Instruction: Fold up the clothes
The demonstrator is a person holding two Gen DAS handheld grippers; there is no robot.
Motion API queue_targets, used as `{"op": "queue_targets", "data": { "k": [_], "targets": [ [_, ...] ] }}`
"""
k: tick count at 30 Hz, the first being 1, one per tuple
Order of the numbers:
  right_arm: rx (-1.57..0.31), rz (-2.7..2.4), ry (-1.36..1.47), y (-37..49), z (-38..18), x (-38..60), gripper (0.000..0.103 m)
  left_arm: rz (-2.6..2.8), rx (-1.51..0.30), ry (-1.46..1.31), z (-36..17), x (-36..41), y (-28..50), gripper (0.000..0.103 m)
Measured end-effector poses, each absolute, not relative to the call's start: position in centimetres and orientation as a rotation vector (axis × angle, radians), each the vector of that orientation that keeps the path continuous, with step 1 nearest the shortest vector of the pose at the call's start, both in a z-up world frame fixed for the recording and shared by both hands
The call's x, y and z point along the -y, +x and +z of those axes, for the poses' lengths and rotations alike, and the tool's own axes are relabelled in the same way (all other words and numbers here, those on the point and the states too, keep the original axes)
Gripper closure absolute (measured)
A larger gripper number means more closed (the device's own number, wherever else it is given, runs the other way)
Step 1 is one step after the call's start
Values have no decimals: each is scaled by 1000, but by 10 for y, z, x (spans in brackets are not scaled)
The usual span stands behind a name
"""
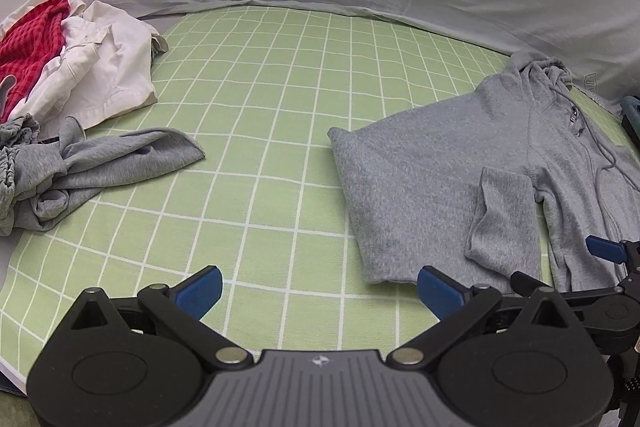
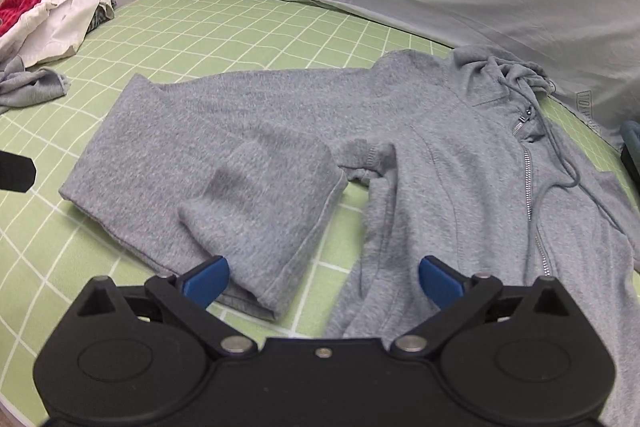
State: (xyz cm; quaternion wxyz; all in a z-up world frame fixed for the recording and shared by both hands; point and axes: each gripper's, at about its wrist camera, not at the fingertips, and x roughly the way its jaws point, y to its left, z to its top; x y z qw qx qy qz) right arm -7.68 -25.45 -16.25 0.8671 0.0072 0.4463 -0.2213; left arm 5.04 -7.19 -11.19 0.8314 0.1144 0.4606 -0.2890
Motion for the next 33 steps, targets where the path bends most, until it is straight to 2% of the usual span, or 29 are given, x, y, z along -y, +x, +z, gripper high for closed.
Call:
{"op": "queue_targets", "data": {
  "k": [7, 9, 11, 12, 13, 14, 16, 18, 22, 25, 29, 33],
  "targets": [
    [-940, -472, -113, -72, -162, 245, 1, -619, -973, 236, -112, 72, 54, 1],
    [-931, -479, -95, -73, -160, 248, 6, -617, -977, 233, -112, 72, 54, 1],
    [-921, -471, -58, -75, -158, 253, 25, -614, -980, 233, -113, 71, 54, 1],
    [-916, -465, -37, -76, -158, 255, 31, -612, -981, 234, -113, 71, 54, 1],
    [-911, -458, -17, -76, -157, 258, 46, -609, -983, 234, -113, 71, 54, 1],
    [-906, -452, 4, -77, -156, 260, 65, -607, -986, 233, -114, 70, 54, 1],
    [-901, -437, 24, -78, -156, 262, 81, -603, -989, 230, -114, 69, 54, 1],
    [-897, -422, 31, -78, -156, 261, 82, -599, -989, 228, -113, 69, 53, 1],
    [-874, -404, 27, -80, -153, 263, 92, -593, -986, 230, -112, 70, 50, 1],
    [-862, -396, 33, -81, -150, 266, 91, -587, -986, 230, -111, 70, 47, 1],
    [-885, -390, 58, -78, -155, 272, 85, -578, -984, 233, -109, 70, 43, 1],
    [-861, -369, 99, -83, -153, 279, 91, -574, -978, 239, -107, 70, 39, 1]
  ]
}}
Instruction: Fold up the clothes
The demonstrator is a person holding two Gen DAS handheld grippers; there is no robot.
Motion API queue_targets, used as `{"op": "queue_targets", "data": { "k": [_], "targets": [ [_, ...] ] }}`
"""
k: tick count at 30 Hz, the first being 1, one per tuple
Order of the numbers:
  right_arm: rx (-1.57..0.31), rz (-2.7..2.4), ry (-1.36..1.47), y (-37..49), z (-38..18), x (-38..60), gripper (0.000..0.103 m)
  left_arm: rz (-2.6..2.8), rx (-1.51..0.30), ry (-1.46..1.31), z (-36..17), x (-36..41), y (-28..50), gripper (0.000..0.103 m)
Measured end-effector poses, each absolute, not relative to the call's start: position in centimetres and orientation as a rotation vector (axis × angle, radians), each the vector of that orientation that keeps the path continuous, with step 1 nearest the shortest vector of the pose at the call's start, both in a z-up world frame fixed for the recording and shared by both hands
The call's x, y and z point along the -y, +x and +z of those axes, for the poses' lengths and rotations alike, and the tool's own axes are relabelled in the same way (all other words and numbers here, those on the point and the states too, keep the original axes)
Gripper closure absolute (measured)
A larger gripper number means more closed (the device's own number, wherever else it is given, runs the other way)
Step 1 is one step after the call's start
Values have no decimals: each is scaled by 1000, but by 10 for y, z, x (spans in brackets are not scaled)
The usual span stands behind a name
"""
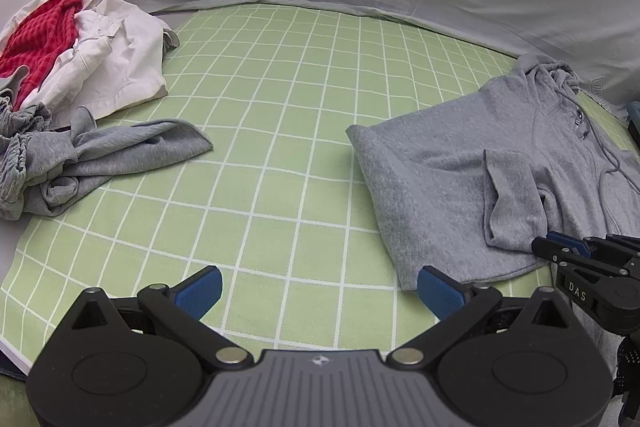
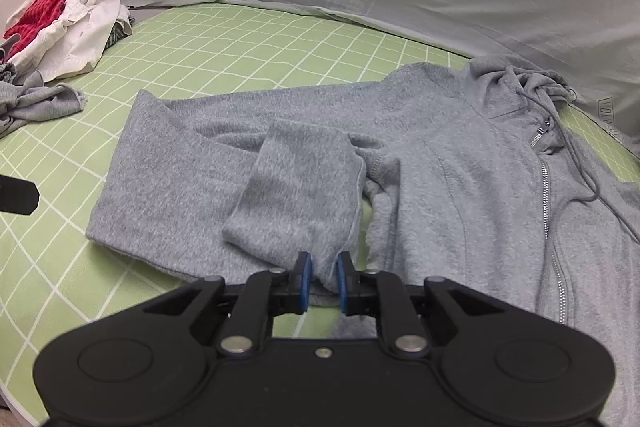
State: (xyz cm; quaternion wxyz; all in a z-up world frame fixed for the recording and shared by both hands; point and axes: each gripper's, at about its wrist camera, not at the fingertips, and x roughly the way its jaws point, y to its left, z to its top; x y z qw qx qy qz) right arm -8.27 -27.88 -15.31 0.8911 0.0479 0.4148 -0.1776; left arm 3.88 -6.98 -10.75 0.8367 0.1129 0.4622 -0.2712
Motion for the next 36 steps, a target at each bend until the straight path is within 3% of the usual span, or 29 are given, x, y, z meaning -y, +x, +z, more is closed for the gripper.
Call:
{"op": "queue_targets", "data": {
  "k": [16, 30, 33, 34, 36],
  "targets": [
    [-556, -454, 160, -145, -48, 351, 94, -621, -971, 227, -94, 138, -9, 1],
    [-566, -680, 207, -248, -47, 478, 95, -619, -957, 184, -83, 226, -57, 1],
    [-659, -711, 248, -257, -64, 507, 94, -600, -964, 177, -84, 238, -60, 1],
    [-696, -711, 258, -259, -71, 514, 92, -592, -965, 177, -85, 241, -61, 1],
    [-770, -669, 263, -260, -86, 520, 73, -571, -967, 181, -85, 247, -61, 1]
  ]
}}
